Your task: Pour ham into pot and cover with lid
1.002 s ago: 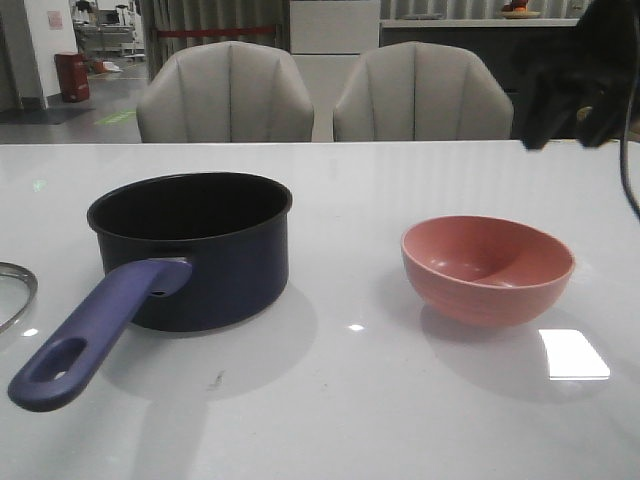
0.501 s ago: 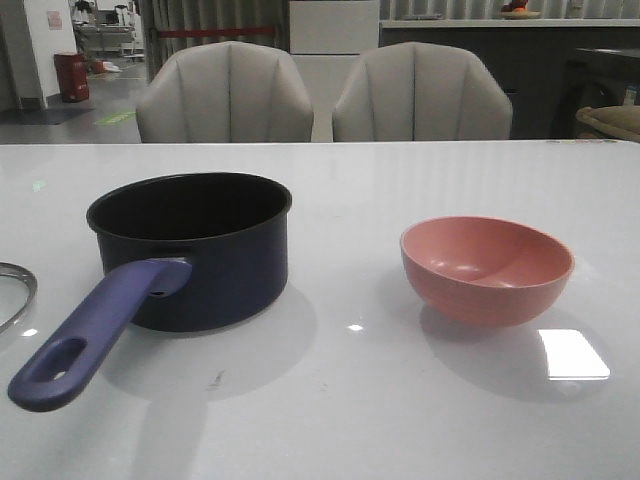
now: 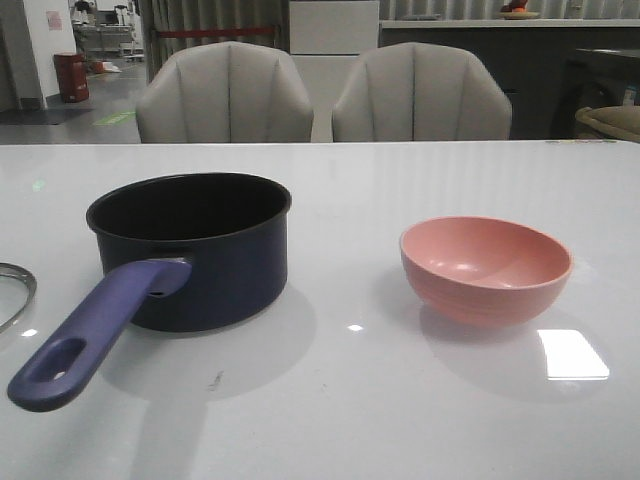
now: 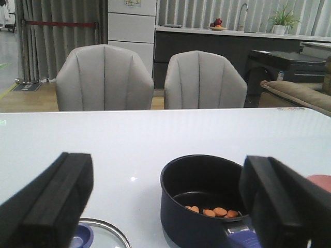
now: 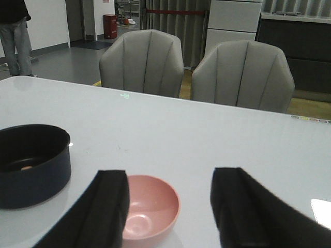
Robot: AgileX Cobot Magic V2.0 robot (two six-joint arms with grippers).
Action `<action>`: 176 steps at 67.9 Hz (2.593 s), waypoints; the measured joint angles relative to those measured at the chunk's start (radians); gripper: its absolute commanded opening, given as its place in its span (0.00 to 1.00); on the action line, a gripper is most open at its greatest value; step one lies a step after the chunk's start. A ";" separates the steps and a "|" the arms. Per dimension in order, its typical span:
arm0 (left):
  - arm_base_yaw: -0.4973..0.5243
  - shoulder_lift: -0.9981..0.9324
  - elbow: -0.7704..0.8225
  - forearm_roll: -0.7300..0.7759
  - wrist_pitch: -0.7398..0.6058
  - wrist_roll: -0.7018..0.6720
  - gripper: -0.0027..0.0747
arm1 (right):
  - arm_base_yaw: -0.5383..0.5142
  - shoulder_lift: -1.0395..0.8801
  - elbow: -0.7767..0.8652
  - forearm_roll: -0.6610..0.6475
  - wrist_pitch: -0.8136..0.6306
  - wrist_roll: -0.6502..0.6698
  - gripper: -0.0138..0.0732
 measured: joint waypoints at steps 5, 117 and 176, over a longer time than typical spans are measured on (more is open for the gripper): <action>0.000 0.000 0.000 0.000 0.000 0.000 0.81 | 0.000 -0.039 0.054 0.000 0.000 0.000 0.69; 0.234 1.220 -0.677 0.136 0.489 -0.218 0.82 | 0.000 -0.049 0.119 0.022 -0.007 -0.004 0.34; 0.285 1.627 -0.948 0.103 0.710 -0.218 0.82 | 0.000 -0.049 0.119 0.023 -0.007 -0.004 0.34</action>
